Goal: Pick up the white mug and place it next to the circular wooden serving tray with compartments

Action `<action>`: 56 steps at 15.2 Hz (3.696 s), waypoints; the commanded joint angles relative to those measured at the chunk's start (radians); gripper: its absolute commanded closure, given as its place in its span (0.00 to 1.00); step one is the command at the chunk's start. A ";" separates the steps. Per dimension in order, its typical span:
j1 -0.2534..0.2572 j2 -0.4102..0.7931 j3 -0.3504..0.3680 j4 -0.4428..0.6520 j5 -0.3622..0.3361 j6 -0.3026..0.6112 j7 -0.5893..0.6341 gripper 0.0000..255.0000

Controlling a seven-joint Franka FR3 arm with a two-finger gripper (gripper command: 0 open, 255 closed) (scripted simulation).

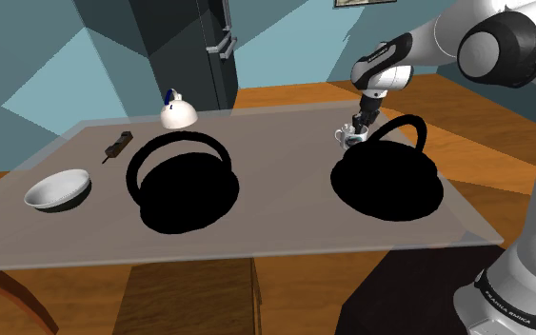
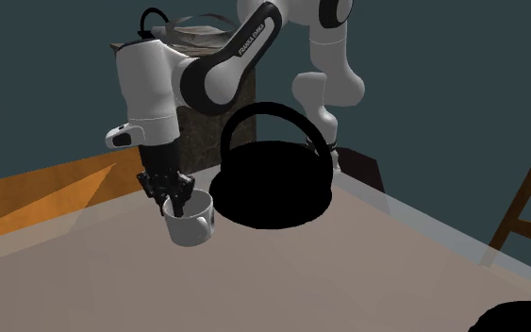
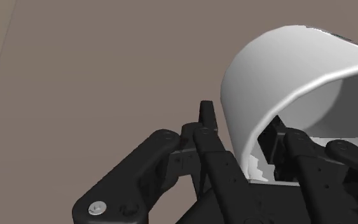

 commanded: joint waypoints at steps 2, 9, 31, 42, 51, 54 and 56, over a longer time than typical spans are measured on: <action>0.000 0.000 0.000 0.000 0.000 0.000 0.000 1.00; 0.001 -0.007 -0.002 0.004 -0.004 -0.010 0.004 1.00; 0.013 -0.112 -0.031 0.159 -0.076 -0.258 0.070 1.00; 0.007 -0.128 -0.037 0.286 -0.091 -0.398 0.092 1.00; -0.005 -0.117 -0.040 0.421 -0.091 -0.522 0.106 1.00; -0.011 -0.108 -0.041 0.475 -0.088 -0.567 0.109 1.00; -0.017 -0.100 -0.042 0.514 -0.085 -0.598 0.112 1.00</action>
